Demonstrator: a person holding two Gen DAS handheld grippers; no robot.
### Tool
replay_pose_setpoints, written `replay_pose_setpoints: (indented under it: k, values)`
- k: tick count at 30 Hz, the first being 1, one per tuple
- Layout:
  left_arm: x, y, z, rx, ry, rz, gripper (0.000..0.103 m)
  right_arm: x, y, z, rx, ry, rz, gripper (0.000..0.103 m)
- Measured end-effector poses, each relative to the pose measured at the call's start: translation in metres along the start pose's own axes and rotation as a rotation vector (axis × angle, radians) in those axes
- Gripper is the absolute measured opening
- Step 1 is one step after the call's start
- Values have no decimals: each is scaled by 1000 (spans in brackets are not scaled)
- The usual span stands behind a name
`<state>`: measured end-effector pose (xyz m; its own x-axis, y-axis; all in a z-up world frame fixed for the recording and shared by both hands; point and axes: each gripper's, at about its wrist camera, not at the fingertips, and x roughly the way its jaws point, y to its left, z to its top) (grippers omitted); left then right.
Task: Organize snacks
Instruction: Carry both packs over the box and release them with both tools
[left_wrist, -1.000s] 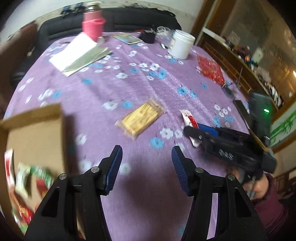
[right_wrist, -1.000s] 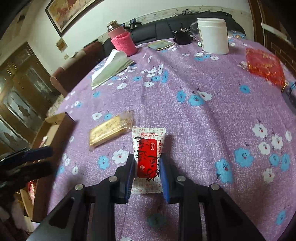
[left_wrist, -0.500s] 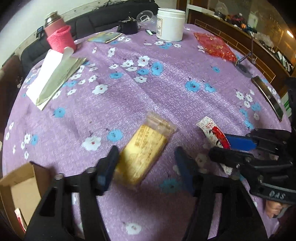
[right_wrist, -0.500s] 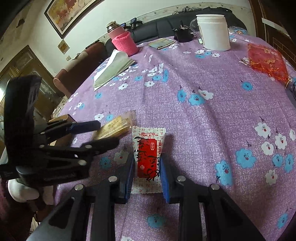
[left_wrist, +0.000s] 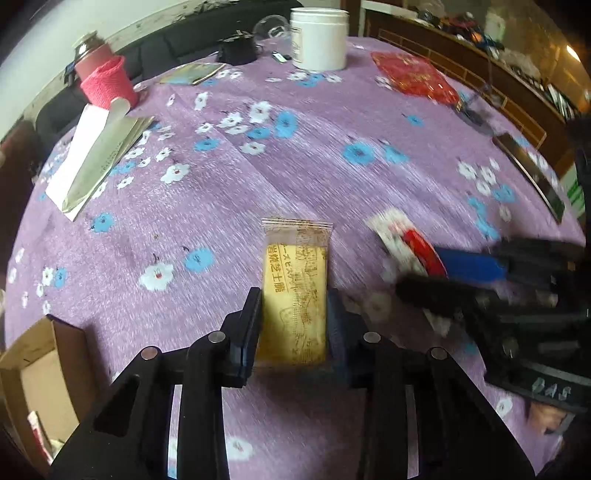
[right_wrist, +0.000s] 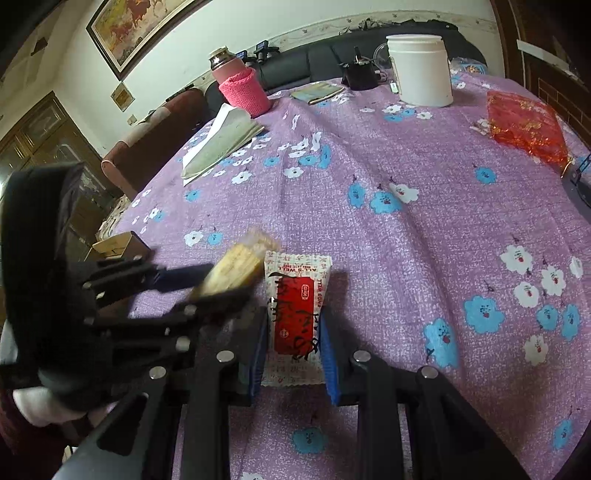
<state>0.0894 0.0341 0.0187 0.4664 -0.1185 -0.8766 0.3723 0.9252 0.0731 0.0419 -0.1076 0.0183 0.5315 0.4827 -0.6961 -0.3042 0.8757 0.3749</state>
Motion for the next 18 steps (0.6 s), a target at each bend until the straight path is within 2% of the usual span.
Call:
replay_pose_setpoints:
  k: [4, 11, 18]
  values:
    - [-15, -2, -10, -38, -19, -31, 33, -7, -1, 1, 11, -27, 14, 29]
    - [-61, -2, -35, -138, -115, -97, 33, -10, 2, 1, 5, -38, 37, 29]
    - [-126, 24, -80, -282, -240, -93, 33, -13, 4, 0, 5, -48, 54, 29]
